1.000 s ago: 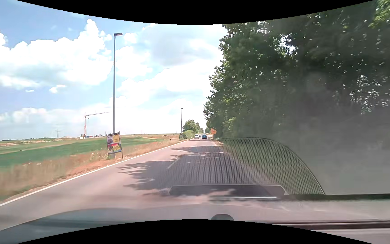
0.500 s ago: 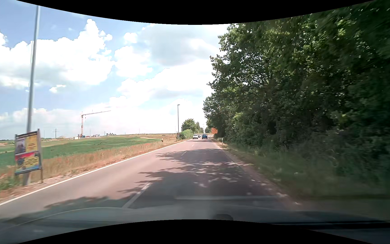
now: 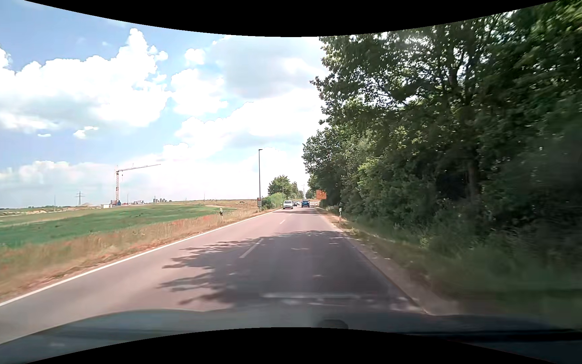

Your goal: Follow the waypoints while adhering to traffic rules and regulations

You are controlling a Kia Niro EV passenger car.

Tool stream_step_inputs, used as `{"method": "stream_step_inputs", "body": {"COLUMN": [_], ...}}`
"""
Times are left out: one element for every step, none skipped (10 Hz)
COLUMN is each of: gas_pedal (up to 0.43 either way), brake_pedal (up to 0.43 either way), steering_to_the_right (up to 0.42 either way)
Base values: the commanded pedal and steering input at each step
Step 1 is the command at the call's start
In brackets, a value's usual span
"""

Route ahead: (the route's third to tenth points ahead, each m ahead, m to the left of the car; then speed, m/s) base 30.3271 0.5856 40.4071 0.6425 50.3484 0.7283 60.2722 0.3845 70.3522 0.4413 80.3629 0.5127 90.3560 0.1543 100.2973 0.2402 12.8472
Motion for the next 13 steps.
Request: {"method": "stream_step_inputs", "body": {"gas_pedal": [0.118, 0.118, 0.118, 0.118, 0.118, 0.118, 0.118, 0.118, 0.118, 0.118, 0.118, 0.118, 0.118], "brake_pedal": [0.000, 0.000, 0.000, 0.000, 0.000, 0.000, 0.000, 0.000, 0.000, 0.000, 0.000, 0.000, 0.000], "steering_to_the_right": [-0.001, -0.001, -0.001, -0.001, -0.001, -0.001, -0.001, -0.001, -0.001, -0.001, -0.001, -0.001, -0.001]}}
